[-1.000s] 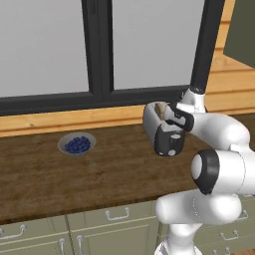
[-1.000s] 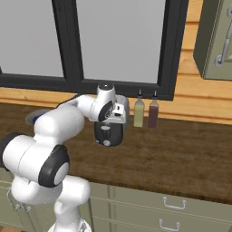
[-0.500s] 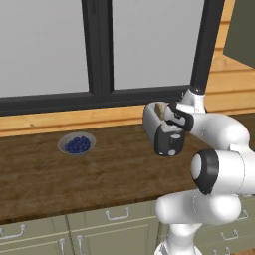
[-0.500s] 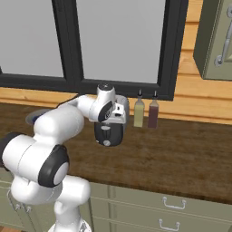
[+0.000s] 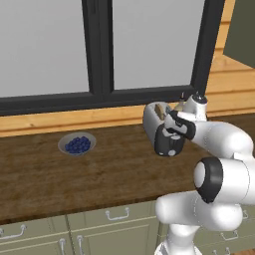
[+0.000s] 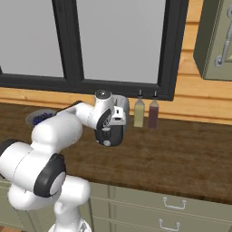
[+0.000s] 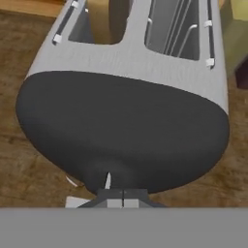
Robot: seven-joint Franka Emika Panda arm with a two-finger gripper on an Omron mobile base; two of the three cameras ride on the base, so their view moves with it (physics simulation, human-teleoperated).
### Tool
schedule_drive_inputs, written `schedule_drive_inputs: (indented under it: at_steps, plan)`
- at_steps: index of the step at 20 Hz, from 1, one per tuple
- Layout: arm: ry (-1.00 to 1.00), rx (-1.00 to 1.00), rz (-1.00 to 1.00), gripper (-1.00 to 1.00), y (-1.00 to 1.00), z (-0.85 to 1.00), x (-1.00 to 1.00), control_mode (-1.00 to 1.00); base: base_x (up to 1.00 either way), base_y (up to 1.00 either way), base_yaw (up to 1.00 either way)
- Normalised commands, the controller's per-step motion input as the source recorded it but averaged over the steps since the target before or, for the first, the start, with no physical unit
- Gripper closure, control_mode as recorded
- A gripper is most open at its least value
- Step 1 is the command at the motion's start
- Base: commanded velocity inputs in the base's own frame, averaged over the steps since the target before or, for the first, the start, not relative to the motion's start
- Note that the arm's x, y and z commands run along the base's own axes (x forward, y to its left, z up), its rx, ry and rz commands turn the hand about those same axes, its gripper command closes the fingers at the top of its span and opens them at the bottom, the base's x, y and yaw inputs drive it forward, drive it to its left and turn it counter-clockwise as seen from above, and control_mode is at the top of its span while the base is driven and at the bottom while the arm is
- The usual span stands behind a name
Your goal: Start the toaster. Once the lever pops up, take the bread to the plate on the dining counter.
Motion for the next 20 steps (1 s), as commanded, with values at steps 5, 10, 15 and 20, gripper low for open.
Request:
schedule_drive_inputs:
  at_steps: [5, 10, 15, 20]
  plan:
    - [-0.02, 0.00, 0.03, 1.00, 0.05, -1.00, -0.54, -1.00, 0.00, 0.00, 0.00]
    - [0.00, 0.00, 0.01, 1.00, 0.30, -1.00, -0.19, -1.00, 0.00, 0.00, 0.00]
    - [-0.01, 0.00, 0.00, 1.00, 0.26, -0.99, -0.01, -1.00, 0.00, 0.00, 0.00]
    - [-0.11, 0.03, 0.00, 1.00, 0.05, -0.57, -0.36, -1.00, 0.00, 0.00, 0.00]
